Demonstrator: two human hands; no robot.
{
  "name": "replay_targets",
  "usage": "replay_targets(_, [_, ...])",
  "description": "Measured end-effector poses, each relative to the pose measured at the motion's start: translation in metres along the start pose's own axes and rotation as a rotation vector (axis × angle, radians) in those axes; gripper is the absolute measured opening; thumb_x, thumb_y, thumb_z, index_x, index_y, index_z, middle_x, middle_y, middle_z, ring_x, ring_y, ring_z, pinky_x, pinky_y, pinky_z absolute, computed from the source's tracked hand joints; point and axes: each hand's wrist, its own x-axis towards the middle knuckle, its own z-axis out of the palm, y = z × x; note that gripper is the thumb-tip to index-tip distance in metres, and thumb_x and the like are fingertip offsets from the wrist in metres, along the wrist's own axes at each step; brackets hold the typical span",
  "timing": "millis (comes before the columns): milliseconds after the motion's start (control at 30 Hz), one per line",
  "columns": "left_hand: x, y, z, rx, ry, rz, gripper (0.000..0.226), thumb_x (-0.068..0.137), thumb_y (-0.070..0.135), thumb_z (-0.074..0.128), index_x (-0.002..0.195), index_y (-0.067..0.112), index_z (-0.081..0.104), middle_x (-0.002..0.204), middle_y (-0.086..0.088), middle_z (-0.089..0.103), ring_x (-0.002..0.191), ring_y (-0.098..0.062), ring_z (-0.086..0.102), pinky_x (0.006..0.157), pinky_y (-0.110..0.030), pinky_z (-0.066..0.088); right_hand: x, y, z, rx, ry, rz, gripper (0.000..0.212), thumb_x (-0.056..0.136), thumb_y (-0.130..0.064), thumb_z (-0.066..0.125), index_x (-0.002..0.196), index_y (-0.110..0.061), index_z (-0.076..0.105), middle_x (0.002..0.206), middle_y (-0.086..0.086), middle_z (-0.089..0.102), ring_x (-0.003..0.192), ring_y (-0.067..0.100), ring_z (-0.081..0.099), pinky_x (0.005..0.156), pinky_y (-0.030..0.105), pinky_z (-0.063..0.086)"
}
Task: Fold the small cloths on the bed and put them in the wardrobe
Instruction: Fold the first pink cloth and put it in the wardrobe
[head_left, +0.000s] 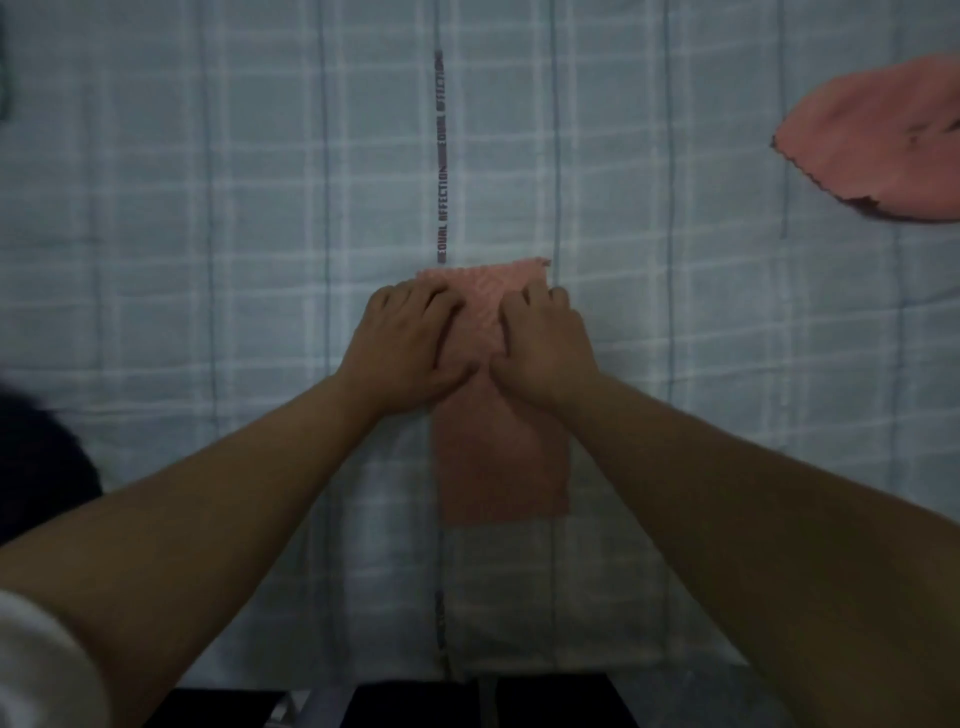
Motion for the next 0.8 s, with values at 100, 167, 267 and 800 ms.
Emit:
replay_targets(100, [-0.002,-0.001,-0.002,0.018,-0.049,-0.020,0.095,0.079,0.073,0.058,0.147,0.009,0.044,0.154,-0.016,0.044,0.137,-0.035,0.045,0.111,-0.048,0.033,0.007,0.000,-0.005,-0.056,-0.009,0.036,0.064,0.074,-0.038,0.070,0.126,-0.009,0.047,0.139,0.019,0.040,0.117,0.037,0.044,0.087,0.042,0.042])
replay_targets(167, [-0.006,0.002,-0.003,0.010,-0.067,-0.020,0.106,0.078,0.076,0.057,0.154,0.006,0.035,0.161,-0.017,0.036,0.146,-0.034,0.036,0.118,-0.051,0.026,0.007,-0.001,-0.008,-0.071,-0.019,0.029,0.067,0.075,-0.038,0.070,0.130,-0.008,0.045,0.144,0.019,0.037,0.121,0.036,0.042,0.091,0.043,0.041])
replay_targets(267, [-0.019,0.009,-0.004,-0.031,-0.071,-0.029,0.117,0.076,0.080,0.057,0.160,0.008,0.020,0.169,-0.013,0.018,0.156,-0.029,0.015,0.124,-0.054,0.014,-0.003,-0.001,-0.008,-0.092,-0.015,0.003,0.064,0.077,-0.037,0.065,0.131,-0.010,0.044,0.147,0.017,0.036,0.125,0.035,0.040,0.094,0.044,0.040])
replay_targets(800, [-0.086,0.037,0.031,0.095,-0.185,-0.020,0.136,0.063,0.089,0.055,0.162,0.012,0.002,0.171,-0.012,-0.001,0.158,-0.028,-0.001,0.124,-0.061,0.000,-0.117,-0.012,0.054,-0.148,-0.063,-0.138,0.041,0.076,-0.026,0.060,0.114,-0.013,0.055,0.122,0.013,0.051,0.107,0.034,0.048,0.076,0.041,0.042])
